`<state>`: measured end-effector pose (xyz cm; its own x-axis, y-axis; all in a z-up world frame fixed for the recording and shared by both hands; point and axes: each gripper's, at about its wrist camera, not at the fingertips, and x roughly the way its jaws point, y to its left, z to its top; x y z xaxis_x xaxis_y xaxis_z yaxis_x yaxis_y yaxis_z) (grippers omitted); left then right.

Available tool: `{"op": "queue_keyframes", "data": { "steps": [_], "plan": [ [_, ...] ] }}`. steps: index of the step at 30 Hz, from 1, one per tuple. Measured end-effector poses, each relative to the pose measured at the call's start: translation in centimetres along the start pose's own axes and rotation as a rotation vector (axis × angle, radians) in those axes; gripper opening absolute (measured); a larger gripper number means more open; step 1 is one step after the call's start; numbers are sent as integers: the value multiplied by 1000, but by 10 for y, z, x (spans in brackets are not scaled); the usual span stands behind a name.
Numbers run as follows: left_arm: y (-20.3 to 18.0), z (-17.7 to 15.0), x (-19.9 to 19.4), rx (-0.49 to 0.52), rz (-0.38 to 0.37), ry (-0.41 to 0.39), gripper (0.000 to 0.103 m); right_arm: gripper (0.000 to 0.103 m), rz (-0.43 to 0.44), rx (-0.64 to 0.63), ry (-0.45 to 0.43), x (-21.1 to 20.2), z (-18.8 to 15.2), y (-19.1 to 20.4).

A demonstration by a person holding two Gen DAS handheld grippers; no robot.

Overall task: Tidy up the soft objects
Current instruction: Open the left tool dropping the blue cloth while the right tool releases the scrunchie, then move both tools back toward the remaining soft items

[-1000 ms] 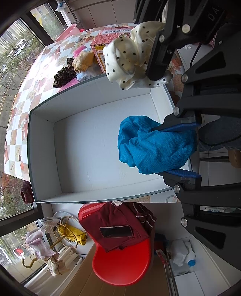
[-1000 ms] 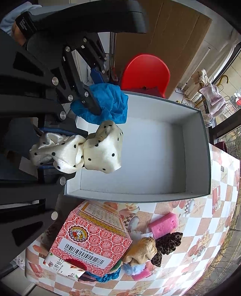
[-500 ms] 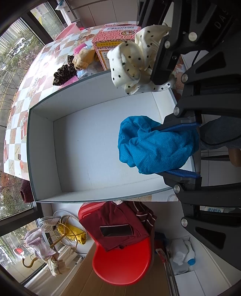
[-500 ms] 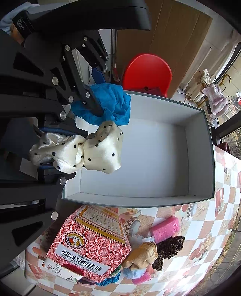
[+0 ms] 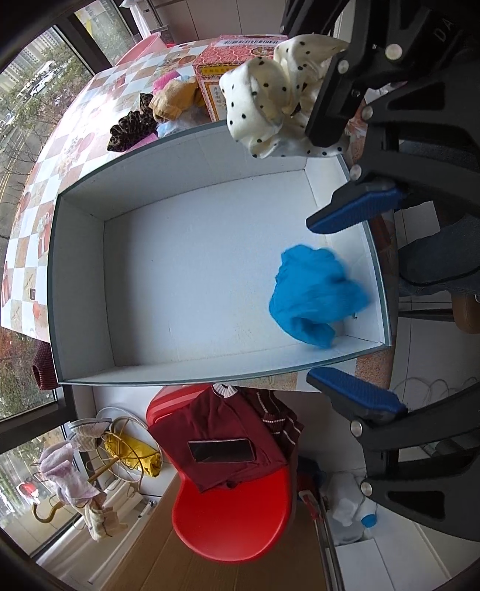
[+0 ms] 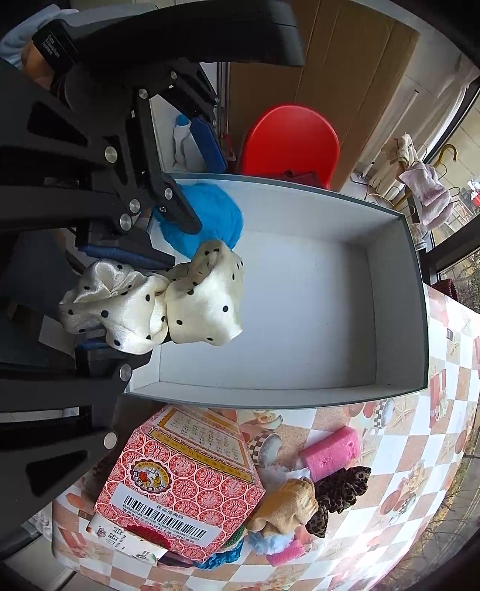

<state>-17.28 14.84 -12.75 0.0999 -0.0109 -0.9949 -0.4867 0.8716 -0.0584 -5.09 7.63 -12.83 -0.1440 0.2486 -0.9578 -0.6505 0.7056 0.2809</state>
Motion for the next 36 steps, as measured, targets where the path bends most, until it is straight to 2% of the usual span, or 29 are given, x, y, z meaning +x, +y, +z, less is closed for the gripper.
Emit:
{"op": "queue_keyframes", "data": {
  "steps": [2,6,8,10,12,13,14,15,22,28,31,36],
  "plan": [
    [2,1,0,-15,1,2,82,57,-8,7,-5,-2,0,-1],
    [8,3,1,-42,3,9,91,62,-24,5,-23,-6,0,0],
    [9,4,0,-54,10,9,96,74,-62,-1,-33,-8,0,2],
    [12,6,-1,-72,2,8,103,76,-91,-2,-51,-13,0,1],
    [14,7,-3,-84,-24,13,102,76,-83,8,-75,-21,0,-1],
    [14,8,-4,-85,-35,17,102,80,-74,10,-89,-26,-1,-1],
    [13,10,-5,-81,-43,19,102,91,-73,11,-104,-30,-1,-1],
    [11,11,-6,-74,-48,18,102,95,-77,8,-121,-35,-1,-1],
    [-14,28,-23,-13,-76,-3,102,97,-87,68,-229,-80,-4,-22],
    [-44,46,-40,54,-83,-30,103,97,-114,245,-297,-110,-17,-89],
    [-61,58,-44,96,-72,-41,103,97,-154,369,-280,-110,-26,-136],
    [-89,74,-40,128,-54,-22,103,97,-162,521,-212,-91,-40,-207]
  ]
}}
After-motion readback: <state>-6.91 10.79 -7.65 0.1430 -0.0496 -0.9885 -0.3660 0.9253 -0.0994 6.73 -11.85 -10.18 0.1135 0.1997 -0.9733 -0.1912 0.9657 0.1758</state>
